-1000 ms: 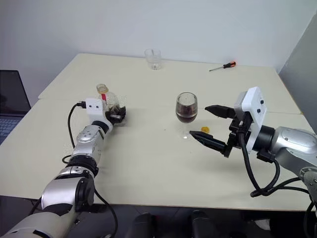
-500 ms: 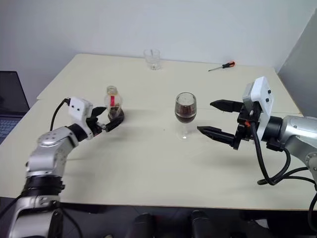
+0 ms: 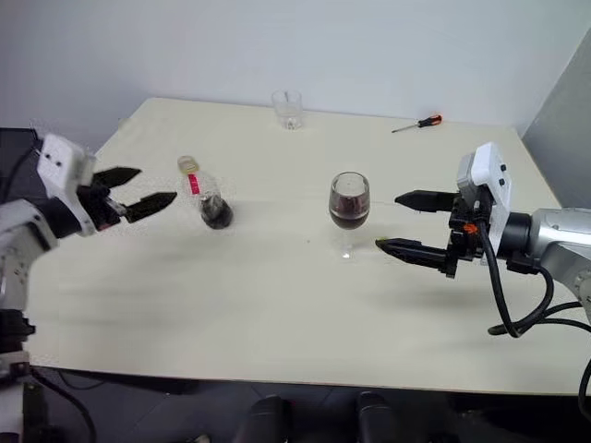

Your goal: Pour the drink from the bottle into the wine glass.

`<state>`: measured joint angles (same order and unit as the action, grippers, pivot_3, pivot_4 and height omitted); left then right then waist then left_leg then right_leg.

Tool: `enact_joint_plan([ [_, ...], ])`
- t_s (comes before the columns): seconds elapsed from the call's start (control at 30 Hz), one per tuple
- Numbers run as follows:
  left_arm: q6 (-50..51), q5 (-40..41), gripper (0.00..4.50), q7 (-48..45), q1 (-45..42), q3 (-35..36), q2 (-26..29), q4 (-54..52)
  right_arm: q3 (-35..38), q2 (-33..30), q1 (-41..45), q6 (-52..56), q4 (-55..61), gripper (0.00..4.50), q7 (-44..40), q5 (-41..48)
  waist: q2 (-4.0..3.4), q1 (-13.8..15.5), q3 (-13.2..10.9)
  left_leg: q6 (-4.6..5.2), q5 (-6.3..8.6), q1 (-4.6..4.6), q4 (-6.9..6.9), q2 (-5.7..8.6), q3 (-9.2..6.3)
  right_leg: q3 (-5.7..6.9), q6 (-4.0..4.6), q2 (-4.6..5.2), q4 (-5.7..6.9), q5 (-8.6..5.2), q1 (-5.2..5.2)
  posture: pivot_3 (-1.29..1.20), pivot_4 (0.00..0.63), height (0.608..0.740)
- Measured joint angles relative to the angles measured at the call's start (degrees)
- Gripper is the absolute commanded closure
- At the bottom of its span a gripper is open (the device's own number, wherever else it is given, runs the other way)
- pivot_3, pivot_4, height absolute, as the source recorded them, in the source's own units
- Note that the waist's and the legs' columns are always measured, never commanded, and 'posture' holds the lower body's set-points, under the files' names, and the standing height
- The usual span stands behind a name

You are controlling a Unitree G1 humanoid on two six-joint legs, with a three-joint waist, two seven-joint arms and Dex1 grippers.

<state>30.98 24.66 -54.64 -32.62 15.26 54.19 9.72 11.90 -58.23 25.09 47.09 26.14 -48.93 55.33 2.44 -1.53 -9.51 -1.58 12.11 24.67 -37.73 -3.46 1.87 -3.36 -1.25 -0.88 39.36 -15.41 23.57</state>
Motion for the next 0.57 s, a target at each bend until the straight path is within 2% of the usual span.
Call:
enact_joint_plan([
  [0.13,8.85,8.39,0.02,-8.21,-4.96,-0.03,3.13,-1.89,2.64,-2.76,-1.28,-0.04,-3.51,0.00,-4.10,-0.24,0.02,-0.04,-0.07,0.00,0.00,0.03,0.00,-0.02,-0.02,0.05,-0.08,-0.03,-0.02,-0.05,0.01,0.00,0.150,0.740],
  [0.23,15.71,15.42,0.02,-16.03,-8.64,1.26,10.14,-2.85,2.74,-4.20,-0.64,-0.42,-7.21,0.00,-8.29,-0.97,-0.05,-0.52,-0.17,0.02,0.01,0.00,0.03,-0.05,0.02,-0.04,-0.21,-0.08,-0.01,-0.16,0.07,0.00,0.150,0.740],
  [0.33,16.31,15.87,0.02,-21.46,-8.83,1.81,14.91,-2.20,2.79,-4.64,1.42,-1.30,-11.60,0.00,-12.47,-1.74,-0.42,-0.93,-0.28,0.06,0.03,-0.25,0.28,0.01,0.14,-0.23,-0.17,-0.08,0.06,-0.21,0.08,0.00,0.150,0.740],
  [0.47,16.07,15.34,0.02,-24.10,-9.29,-0.87,15.13,-0.50,2.41,-5.52,1.99,-4.96,-16.53,0.00,-19.11,-5.25,-0.46,-0.35,-0.32,0.06,0.03,-0.39,0.60,0.00,0.23,-0.18,-0.07,-0.18,0.11,-0.28,0.12,0.00,0.150,0.740],
  [0.57,16.17,15.24,0.02,-24.93,-9.41,-1.74,15.01,-0.25,1.40,-5.48,4.33,-6.62,-19.29,0.00,-20.77,-7.57,-0.47,-0.31,-0.32,0.06,0.03,-0.35,0.66,0.00,0.31,-0.24,-0.03,-0.21,0.16,-0.30,0.25,0.00,0.150,0.740],
])
